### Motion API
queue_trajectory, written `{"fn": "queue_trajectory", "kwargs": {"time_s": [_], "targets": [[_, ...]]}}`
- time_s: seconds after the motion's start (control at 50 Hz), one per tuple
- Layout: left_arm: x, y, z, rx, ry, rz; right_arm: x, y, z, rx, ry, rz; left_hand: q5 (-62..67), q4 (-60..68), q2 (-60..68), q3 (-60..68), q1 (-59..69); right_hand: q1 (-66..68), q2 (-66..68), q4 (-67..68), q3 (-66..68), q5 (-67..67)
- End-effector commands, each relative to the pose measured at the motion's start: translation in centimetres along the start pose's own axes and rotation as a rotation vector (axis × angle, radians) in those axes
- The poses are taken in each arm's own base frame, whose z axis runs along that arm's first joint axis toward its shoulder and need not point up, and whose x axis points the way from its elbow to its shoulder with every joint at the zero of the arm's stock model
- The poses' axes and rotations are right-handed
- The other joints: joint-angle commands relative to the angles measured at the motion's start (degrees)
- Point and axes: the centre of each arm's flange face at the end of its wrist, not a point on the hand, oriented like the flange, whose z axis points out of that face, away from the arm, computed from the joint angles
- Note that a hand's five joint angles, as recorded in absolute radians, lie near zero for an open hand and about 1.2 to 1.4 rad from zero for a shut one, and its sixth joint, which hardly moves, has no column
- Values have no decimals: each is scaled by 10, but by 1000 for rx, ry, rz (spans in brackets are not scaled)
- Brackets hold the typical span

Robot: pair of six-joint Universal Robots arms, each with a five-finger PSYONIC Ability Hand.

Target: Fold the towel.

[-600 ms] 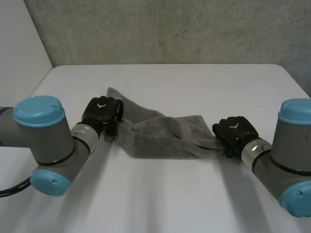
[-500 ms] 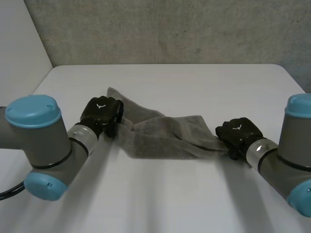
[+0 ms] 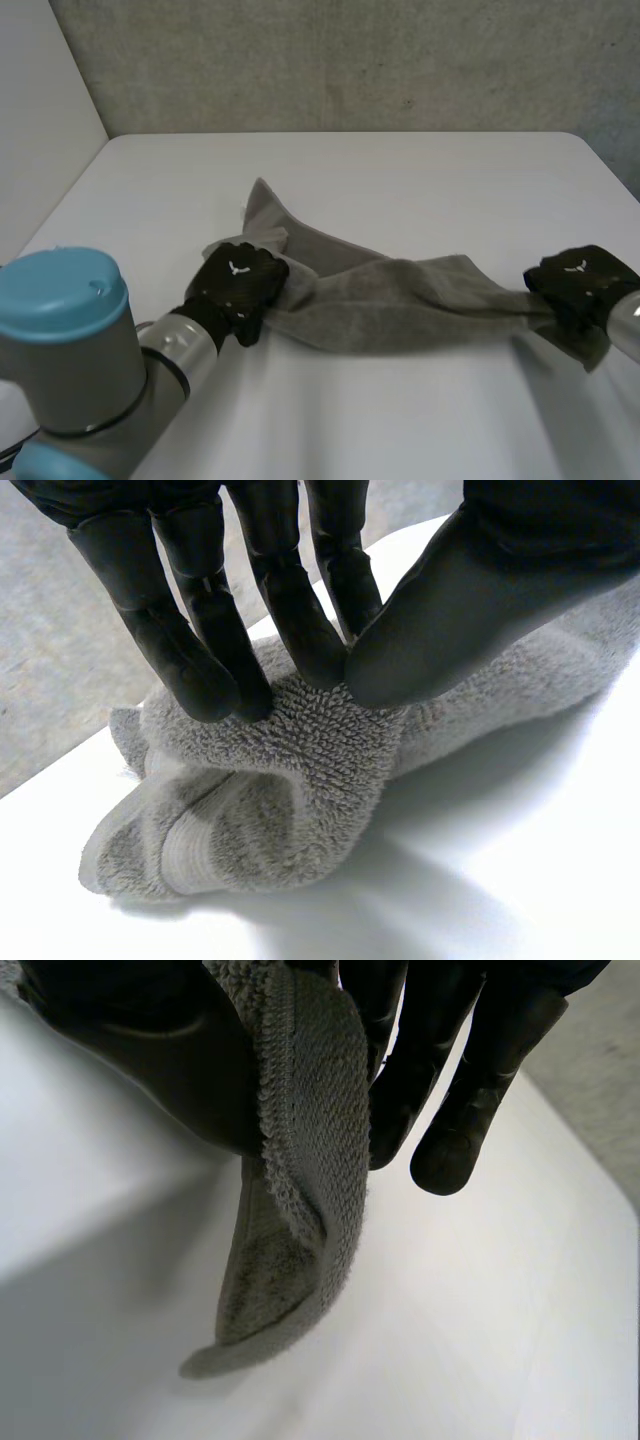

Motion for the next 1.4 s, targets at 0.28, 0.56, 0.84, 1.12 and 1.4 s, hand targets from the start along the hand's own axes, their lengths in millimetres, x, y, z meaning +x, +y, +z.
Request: {"fn": "queue_trajectory", "kwargs": {"time_s": [0.28,0.56,0.84,1.12,1.4], "targets": [[19,-21,-16,59,44,27,11,-61,19,93,-138,79,-506,-430,-427,-437,-376,-661,-648,-666,-662,-668],[-31,-42,15,119,-93,5,-10,-88,89,146,-218,145,-574,-497,-494,-504,-444,-630,-617,-635,-631,-637],[-54,5,50,-85,-110,-48,-20,-64,151,72,-166,134,-564,-487,-484,-494,-433,-541,-528,-546,-542,-548],[-60,10,52,-101,-123,-57,-29,-46,159,24,-196,129,-562,-485,-483,-492,-432,-482,-469,-487,-483,-489],[-59,10,49,-103,-121,-58,-33,-40,162,21,-198,131,-562,-485,-483,-492,-432,-386,-374,-391,-388,-394]]}}
